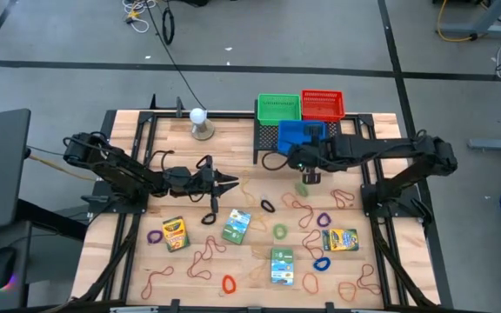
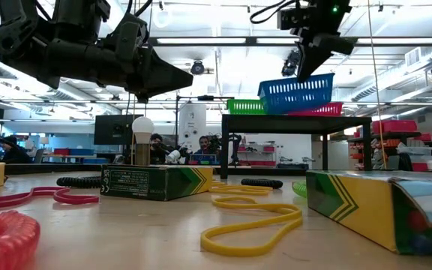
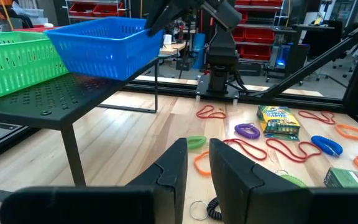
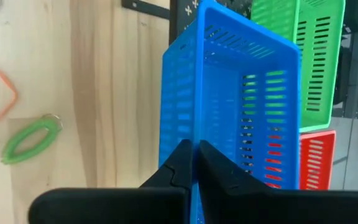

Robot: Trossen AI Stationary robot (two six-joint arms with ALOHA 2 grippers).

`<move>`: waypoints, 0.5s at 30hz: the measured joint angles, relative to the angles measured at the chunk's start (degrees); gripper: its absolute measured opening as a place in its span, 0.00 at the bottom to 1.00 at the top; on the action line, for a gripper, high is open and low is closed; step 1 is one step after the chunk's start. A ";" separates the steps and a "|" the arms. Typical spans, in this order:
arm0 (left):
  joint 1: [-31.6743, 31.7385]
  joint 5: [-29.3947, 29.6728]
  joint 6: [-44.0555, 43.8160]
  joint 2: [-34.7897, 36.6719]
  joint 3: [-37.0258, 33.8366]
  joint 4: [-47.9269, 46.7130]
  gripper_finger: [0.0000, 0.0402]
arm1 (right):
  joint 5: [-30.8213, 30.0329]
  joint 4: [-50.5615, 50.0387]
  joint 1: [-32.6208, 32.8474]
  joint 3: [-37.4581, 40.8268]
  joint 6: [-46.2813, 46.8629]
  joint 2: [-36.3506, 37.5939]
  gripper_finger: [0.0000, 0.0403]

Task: Pick & Place Office Desk Supplies
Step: Put the blue bin on the shelf

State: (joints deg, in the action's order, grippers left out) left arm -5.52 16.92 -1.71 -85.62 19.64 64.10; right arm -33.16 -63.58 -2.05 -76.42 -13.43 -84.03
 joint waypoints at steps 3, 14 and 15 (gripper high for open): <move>0.00 0.01 -0.01 0.00 0.00 0.00 0.18 | 0.09 -0.03 -0.84 0.00 -0.57 0.00 0.03; 0.00 -0.01 0.01 0.00 0.00 0.00 0.18 | 2.09 -0.08 -2.29 0.00 -1.52 0.00 0.08; 0.00 0.01 0.00 0.00 0.00 0.00 0.18 | 2.09 -0.08 -2.33 0.00 -1.49 0.00 0.09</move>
State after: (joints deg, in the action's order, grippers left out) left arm -5.52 16.93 -1.71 -85.62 19.64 64.10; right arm -31.07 -63.66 -4.38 -76.42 -14.92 -84.03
